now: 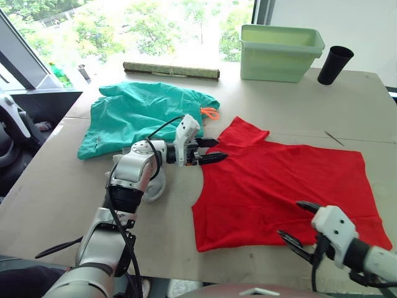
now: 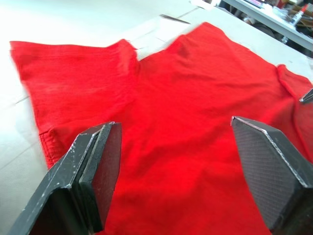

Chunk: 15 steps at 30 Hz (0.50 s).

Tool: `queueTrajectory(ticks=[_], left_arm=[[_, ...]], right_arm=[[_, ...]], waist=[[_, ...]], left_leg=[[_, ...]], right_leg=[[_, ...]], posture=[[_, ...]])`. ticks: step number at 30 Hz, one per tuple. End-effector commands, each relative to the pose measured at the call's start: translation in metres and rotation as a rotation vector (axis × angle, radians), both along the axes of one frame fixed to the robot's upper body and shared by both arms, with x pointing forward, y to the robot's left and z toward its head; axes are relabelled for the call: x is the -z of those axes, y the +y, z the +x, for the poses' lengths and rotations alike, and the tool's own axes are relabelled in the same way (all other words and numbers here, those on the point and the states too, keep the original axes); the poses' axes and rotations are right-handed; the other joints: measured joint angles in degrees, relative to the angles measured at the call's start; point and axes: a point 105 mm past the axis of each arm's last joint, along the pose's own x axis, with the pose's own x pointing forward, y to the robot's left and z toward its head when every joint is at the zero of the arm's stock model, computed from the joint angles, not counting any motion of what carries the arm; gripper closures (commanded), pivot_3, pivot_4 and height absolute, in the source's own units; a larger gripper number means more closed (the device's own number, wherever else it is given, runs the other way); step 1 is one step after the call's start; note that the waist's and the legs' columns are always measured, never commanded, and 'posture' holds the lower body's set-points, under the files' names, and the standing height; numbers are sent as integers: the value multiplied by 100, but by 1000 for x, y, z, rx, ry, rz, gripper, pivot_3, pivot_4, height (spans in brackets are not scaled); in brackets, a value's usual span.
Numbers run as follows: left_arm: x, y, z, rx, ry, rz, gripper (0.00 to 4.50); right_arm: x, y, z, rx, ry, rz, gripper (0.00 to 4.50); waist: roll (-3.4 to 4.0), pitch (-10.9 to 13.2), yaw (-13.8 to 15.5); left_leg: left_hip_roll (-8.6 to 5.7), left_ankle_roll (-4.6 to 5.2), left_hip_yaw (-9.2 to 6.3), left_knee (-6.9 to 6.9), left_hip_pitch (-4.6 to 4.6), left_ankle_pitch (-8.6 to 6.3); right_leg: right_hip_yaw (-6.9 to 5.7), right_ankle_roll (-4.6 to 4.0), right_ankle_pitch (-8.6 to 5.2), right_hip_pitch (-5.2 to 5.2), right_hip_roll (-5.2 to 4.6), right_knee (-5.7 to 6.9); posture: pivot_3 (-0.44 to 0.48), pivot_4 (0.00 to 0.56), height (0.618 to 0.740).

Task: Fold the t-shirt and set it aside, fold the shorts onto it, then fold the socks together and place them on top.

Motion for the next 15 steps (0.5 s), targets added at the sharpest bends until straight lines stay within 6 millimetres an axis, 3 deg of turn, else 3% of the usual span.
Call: queueTrajectory(ticks=[1, 4, 9, 15], left_arm=[[-8, -3, -9, 28, -23, -4, 674], [-7, -3, -14, 30, -19, 10, 674], [-8, 3, -11, -24, -25, 31, 674], [-22, 4, 16, -163, 21, -18, 674]], right_arm=[[29, 17, 5, -148, -13, -145, 35], [43, 34, 9, -261, -6, -166, 35], [36, 59, 18, -337, -39, -101, 35], [4, 43, 23, -278, -91, -72, 35]], waist=[[4, 4, -4], [-9, -1, -2], [-23, -9, -11], [-20, -6, 38]], left_leg=[[0, 5, 1, 12, 0, -4], [0, 9, -1, 17, 2, -6], [6, -16, -4, 17, 3, 9], [10, -18, -4, 22, -4, 10]], right_leg=[[2, -4, -2, 0, -3, 5], [-1, -18, -10, 2, -6, 6], [-3, -6, 1, 4, -1, 17], [-7, -18, 9, 1, 2, 23]], posture=[[0, 150, 740], [0, 150, 740], [0, 150, 740], [0, 150, 740]])
